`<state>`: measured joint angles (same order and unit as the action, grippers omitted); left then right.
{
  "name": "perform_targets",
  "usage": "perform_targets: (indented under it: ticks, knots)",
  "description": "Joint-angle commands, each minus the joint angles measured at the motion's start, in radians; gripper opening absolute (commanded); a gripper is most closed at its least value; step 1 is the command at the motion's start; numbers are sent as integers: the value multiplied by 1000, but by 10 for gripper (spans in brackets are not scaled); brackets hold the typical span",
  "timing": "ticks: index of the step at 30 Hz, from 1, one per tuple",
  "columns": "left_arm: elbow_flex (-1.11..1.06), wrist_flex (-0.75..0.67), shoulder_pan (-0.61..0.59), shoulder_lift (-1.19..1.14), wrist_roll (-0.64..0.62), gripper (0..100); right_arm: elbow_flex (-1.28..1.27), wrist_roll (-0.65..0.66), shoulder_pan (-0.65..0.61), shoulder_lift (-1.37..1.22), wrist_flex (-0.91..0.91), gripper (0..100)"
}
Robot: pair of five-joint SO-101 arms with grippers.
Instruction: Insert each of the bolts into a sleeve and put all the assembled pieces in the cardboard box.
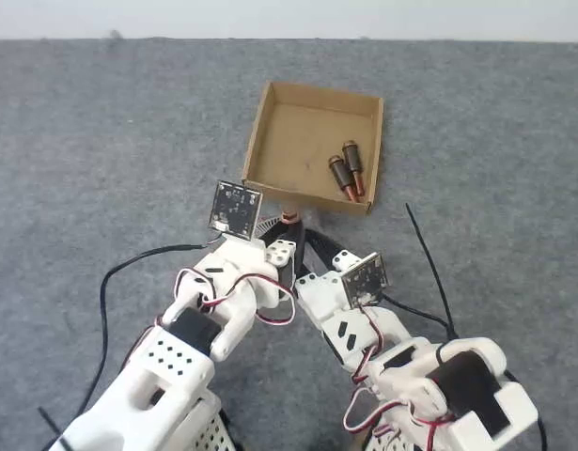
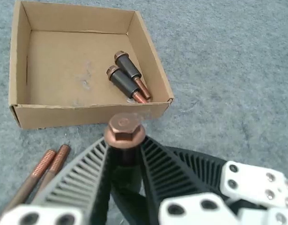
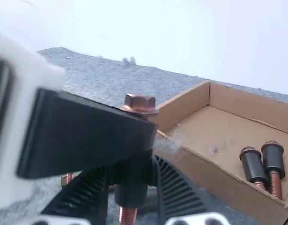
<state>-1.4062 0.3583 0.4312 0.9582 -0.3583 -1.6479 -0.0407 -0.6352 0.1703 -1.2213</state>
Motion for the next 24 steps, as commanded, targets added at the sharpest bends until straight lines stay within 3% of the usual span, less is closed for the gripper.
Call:
perform_targets:
  ticks: [1,4,18,24]
  knots:
    - [-33,8,-18,-8,0,220,-21,-2,4,51,-12,6]
    - [-35,9,-48,-8,0,299,-21,-2,10,51,-12,6]
    - [-18,11,-44,-6,-2,254,-21,-2,24,53,-13,6]
    - [25,11,-46,37,-101,254,-18,-2,24,53,-10,6]
